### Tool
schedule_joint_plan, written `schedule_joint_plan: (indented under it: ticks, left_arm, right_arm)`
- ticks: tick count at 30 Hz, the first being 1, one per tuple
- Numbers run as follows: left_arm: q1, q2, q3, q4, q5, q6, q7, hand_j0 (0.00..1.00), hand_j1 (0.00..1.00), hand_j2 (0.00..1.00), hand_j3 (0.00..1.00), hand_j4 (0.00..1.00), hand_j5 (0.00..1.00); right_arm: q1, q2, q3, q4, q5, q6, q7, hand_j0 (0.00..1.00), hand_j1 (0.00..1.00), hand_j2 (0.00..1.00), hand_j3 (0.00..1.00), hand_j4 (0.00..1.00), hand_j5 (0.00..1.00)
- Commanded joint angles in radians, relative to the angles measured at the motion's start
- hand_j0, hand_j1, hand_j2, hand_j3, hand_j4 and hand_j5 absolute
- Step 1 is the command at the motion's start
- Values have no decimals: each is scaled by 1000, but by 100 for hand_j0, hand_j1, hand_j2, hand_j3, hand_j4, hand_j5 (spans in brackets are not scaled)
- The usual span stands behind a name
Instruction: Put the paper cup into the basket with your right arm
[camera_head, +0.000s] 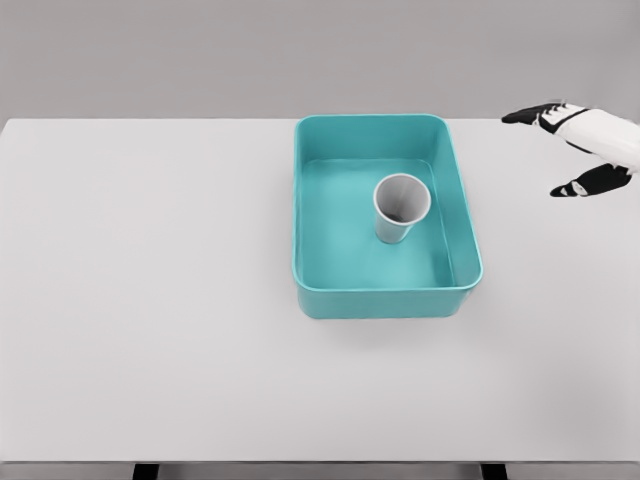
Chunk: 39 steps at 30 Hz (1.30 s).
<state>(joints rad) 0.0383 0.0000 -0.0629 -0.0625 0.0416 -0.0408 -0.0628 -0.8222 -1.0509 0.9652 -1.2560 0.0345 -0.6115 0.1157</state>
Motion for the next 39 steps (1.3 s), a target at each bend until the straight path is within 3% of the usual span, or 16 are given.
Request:
schedule_joint_plan:
  ticks: [1, 3, 10, 14, 39]
  left_arm:
    - [0, 0, 0, 0, 0, -1, 0, 100, 100, 100, 100, 100, 100]
    - [0, 0, 0, 0, 0, 1, 0, 100, 100, 100, 100, 100, 100]
    - [0, 0, 0, 0, 0, 1, 0, 100, 100, 100, 100, 100, 100]
    - [0, 0, 0, 0, 0, 1, 0, 100, 100, 100, 100, 100, 100]
    - [0, 0, 0, 1, 0, 1, 0, 100, 100, 100, 100, 100, 100]
  right_arm:
    - [0, -8, 13, -2, 67, 1, 1, 100, 100, 100, 100, 100, 100]
    - [-18, -9, 13, 3, 142, 1, -1, 100, 100, 100, 100, 100, 100]
    - [-40, 3, 17, 9, 162, 1, 4, 100, 100, 100, 100, 100, 100]
    - [-35, -6, 17, 4, 291, 1, 4, 100, 100, 100, 100, 100, 100]
    - [-55, -9, 40, -28, 292, 1, 4, 100, 100, 100, 100, 100, 100]
